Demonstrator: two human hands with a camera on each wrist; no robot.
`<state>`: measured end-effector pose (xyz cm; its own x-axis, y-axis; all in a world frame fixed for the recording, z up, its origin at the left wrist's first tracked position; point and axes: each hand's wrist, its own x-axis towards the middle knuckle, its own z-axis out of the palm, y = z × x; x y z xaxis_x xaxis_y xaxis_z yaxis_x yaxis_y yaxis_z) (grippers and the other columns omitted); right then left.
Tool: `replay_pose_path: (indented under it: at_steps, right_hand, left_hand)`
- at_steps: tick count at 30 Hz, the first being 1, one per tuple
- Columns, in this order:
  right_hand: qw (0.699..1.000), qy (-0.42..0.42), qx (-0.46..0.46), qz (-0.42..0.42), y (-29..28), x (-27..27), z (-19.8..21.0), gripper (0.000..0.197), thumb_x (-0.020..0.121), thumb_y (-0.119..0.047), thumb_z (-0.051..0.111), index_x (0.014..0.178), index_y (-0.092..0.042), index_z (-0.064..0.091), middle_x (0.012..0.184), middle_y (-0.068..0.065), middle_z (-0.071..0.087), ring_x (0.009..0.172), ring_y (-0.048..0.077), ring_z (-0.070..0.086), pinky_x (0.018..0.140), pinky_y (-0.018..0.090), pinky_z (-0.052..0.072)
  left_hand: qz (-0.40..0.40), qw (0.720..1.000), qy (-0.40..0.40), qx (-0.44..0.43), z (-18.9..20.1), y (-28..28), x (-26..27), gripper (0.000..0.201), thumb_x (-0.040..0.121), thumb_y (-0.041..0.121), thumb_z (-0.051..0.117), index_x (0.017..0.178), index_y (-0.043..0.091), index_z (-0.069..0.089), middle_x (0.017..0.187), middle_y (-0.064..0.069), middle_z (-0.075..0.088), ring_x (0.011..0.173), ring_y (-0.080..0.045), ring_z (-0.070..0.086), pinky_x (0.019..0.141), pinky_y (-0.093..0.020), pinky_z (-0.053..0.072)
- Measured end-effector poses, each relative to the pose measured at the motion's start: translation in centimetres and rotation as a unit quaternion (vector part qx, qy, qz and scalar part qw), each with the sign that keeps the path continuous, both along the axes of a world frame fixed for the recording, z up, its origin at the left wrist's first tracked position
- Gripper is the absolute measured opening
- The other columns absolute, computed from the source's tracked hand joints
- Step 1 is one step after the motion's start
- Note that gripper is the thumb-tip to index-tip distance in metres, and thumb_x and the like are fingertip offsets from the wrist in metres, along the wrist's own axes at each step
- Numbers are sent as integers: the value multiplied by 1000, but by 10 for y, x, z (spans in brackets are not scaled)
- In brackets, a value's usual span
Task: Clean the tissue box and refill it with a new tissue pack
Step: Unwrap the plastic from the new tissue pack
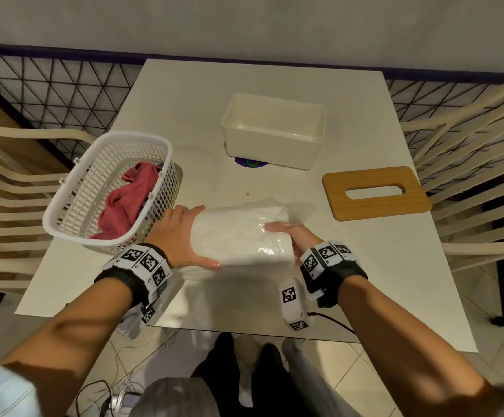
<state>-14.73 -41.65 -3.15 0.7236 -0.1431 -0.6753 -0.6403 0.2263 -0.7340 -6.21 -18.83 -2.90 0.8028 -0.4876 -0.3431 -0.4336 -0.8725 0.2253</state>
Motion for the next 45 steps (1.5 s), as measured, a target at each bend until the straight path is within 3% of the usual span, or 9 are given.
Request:
replay_pose_path:
  at_steps: [6,8,15,27,33,37,39,42,45]
  right_hand:
    - [999,9,46,7,-9,-9,7,9,91,-24,52,96,-18,57,101,6,61,82,12,55,63,9,48]
    - [998,7,58,22,-12,-10,7,8,92,-30,50,96,-25,56,107,2,65,85,6,56,69,7,44]
    - [999,-11,29,38,-12,-11,23,20,91,-19,53,110,-10,52,33,-11,56,27,-4,50,29,8,34]
    - [999,5,51,-5,-26,-23,18,9,91,-21,53,83,-16,57,31,-8,54,25,0,49,27,10,34]
    - [996,23,46,-74,-22,-7,8,48,86,-42,56,123,-12,53,108,15,65,93,22,68,87,33,54]
    - [996,28,12,-82,-30,2,-13,28,81,-42,54,97,-20,61,122,17,58,105,29,56,105,50,41]
    - [998,55,-22,-36,-27,-2,-5,30,72,-45,60,91,-21,59,110,12,59,95,23,58,96,41,50]
    - [998,57,-29,-11,-30,-13,1,50,79,-32,69,119,-13,46,77,1,53,51,6,59,36,10,43]
    - [998,46,-45,-10,-41,-19,-7,76,76,-25,72,137,-12,29,80,0,50,46,2,55,28,8,33]
  left_hand:
    - [256,946,56,-191,-1,3,-9,63,92,46,35,134,-2,35,140,-26,38,131,-38,36,110,-46,26]
    - [285,947,116,-91,2,-4,-14,65,97,43,17,130,-7,41,137,-30,42,131,-38,38,111,-41,24]
    - [259,963,-12,-71,-3,-10,-12,54,100,27,18,107,-12,54,110,-33,60,106,-41,56,94,-41,40]
    - [277,955,9,-109,-3,-26,-1,49,99,28,23,112,-11,50,116,-33,57,110,-42,52,94,-40,39]
    - [298,940,47,-158,-4,-39,3,42,99,27,23,114,-6,44,114,-31,54,105,-40,52,90,-38,38]
    - [309,937,34,-161,-8,-41,2,35,99,16,25,115,-8,44,117,-32,55,110,-40,52,90,-38,37]
    - [318,933,32,-165,-10,-40,4,34,98,14,27,116,-9,45,119,-32,55,112,-41,52,92,-39,37]
    - [324,930,24,-169,-12,-43,5,37,99,16,25,116,-10,45,119,-33,55,112,-43,52,93,-41,38]
    - [317,933,7,-171,-12,-43,7,38,99,16,24,115,-12,44,117,-35,54,110,-44,52,91,-42,37]
